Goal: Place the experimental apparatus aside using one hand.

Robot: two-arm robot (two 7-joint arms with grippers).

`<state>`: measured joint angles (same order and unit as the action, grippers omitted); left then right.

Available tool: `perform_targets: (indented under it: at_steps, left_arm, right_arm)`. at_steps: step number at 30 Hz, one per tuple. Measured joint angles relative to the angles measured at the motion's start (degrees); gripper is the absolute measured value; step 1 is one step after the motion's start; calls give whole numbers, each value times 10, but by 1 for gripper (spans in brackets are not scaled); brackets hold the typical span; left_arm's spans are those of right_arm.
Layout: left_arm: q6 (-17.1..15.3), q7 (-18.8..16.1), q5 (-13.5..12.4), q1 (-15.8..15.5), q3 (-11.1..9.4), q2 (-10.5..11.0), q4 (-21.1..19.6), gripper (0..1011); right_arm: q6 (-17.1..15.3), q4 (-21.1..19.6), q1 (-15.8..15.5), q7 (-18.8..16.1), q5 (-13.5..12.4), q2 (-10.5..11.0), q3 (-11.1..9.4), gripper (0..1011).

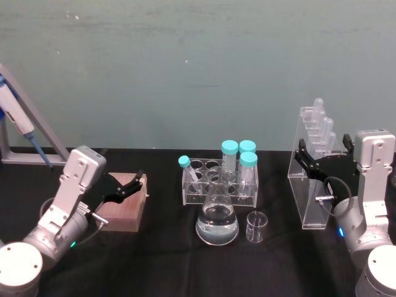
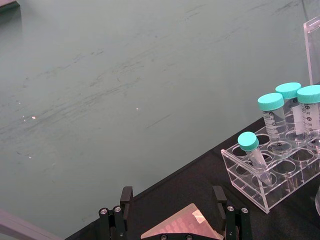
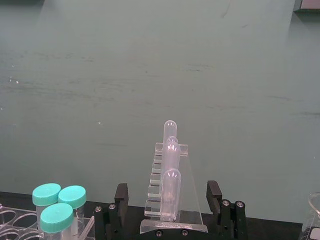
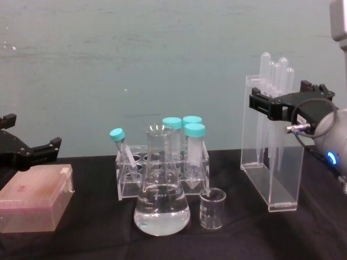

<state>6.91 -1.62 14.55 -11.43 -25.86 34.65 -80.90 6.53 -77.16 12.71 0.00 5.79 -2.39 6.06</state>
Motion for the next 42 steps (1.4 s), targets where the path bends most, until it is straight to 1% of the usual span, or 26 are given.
perform_targets:
  at_steps: [10,12,14,15,16,19,20,23,25,26,42]
  left_arm:
    - [0,0,0,0,0,0,0,1000]
    - [0,0,0,0,0,0,0,1000]
    - [0,0,0,0,0,0,0,1000]
    - [0,0,0,0,0,0,0,1000]
    - [0,0,0,0,0,0,0,1000]
    - [0,0,0,0,0,0,0,1000]
    - [0,0,0,0,0,0,0,1000]
    - [0,0,0,0,0,0,0,1000]
    - [0,0,0,0,0,0,0,1000]
    - [0,0,0,0,0,0,0,1000]
    - [0,0,0,0,0,0,0,1000]
  right_arm:
    - [0,0,0,0,0,0,0,1000]
    - [0,0,0,0,0,0,0,979]
    - [0,0,0,0,0,0,0,947]
    - [-1,0,0,0,0,0,0,915]
    - [-1,0,0,0,0,0,0,908]
    - [-1,0,0,0,0,0,0,798]
    - [-1,0,0,0,0,0,0,788]
    - [-1,0,0,0,0,0,0,686]
    - [-1,0,0,0,0,0,0,651]
    - [-1,0,0,0,0,0,0,611]
    - [-1,0,0,0,0,0,0,602]
